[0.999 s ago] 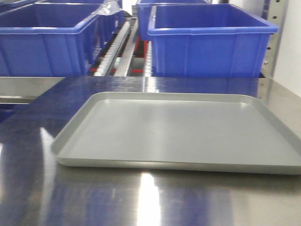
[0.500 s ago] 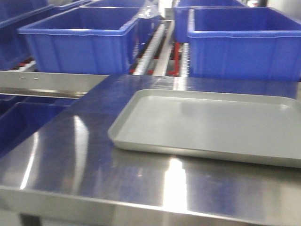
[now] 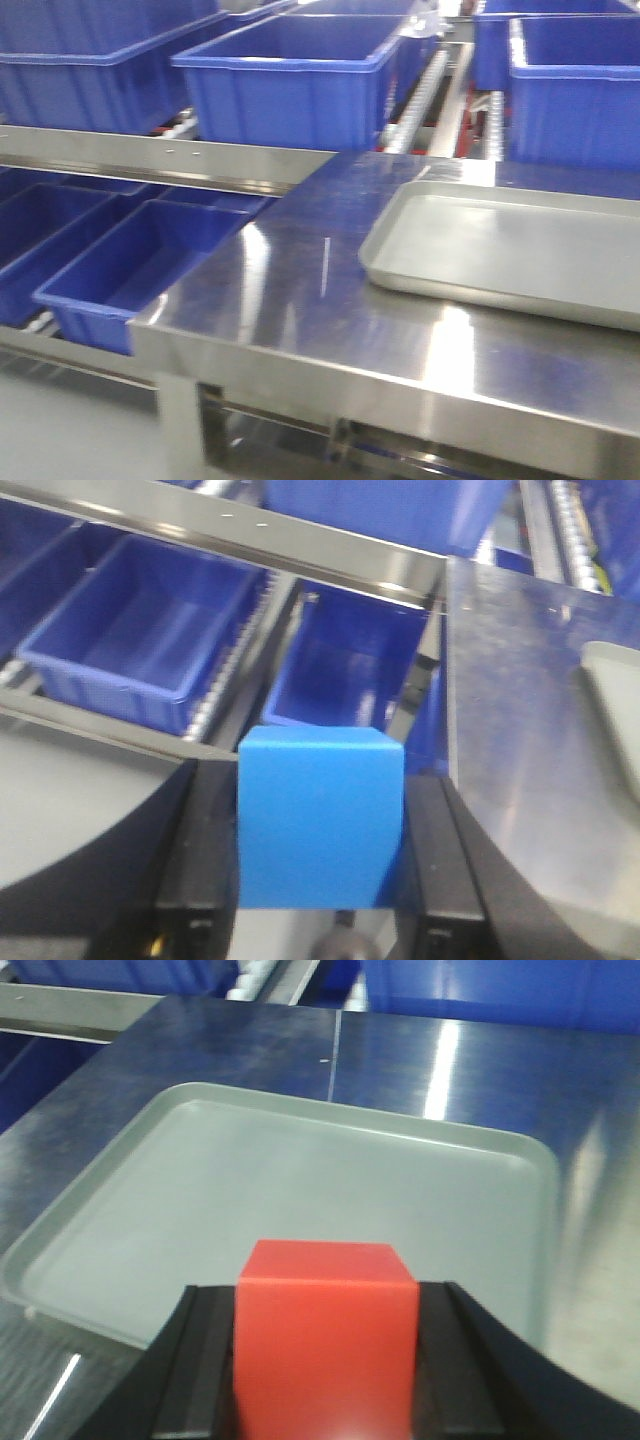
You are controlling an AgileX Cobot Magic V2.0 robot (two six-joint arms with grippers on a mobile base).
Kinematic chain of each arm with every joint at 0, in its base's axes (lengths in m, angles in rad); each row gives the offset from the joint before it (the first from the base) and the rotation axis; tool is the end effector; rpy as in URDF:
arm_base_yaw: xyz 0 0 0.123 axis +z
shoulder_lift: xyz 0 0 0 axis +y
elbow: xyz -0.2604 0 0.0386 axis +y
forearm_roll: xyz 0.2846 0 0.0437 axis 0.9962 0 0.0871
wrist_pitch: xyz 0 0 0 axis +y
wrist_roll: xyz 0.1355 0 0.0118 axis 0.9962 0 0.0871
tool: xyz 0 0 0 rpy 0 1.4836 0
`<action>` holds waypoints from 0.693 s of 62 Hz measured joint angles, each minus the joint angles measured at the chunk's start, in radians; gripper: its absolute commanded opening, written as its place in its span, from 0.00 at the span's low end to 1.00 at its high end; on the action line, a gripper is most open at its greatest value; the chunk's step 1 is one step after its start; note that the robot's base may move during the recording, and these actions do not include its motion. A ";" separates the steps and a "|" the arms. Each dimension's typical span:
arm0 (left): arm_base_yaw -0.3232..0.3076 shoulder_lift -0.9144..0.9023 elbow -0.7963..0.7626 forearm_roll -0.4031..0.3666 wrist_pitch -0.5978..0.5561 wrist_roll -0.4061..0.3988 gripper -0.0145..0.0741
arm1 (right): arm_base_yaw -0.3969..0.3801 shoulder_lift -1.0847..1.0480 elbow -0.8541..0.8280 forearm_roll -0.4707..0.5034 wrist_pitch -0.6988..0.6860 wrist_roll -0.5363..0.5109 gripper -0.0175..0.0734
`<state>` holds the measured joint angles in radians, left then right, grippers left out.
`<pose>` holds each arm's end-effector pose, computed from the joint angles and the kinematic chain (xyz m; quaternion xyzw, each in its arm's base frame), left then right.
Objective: Sort and place red and blue blocks on shelf
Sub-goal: 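Drive the base away from the table holding both cubes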
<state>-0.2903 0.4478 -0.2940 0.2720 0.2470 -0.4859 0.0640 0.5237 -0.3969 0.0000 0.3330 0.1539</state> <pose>0.1936 -0.0485 0.2293 0.0082 0.8060 -0.1241 0.5787 0.2079 0.0133 0.2445 0.0371 0.8250 0.0613 0.5606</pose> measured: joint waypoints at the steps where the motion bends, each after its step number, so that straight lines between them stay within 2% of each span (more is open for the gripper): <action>1: 0.000 0.000 0.000 0.000 0.000 0.000 0.30 | 0.000 0.000 0.000 0.000 0.000 0.000 0.27; 43: 0.000 0.000 0.000 0.000 0.000 0.000 0.30 | 0.000 0.000 0.000 0.000 0.000 0.000 0.27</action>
<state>-0.2903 0.4478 -0.2940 0.2720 0.2470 -0.4859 0.0640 0.5237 -0.3969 0.0000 0.3330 0.1539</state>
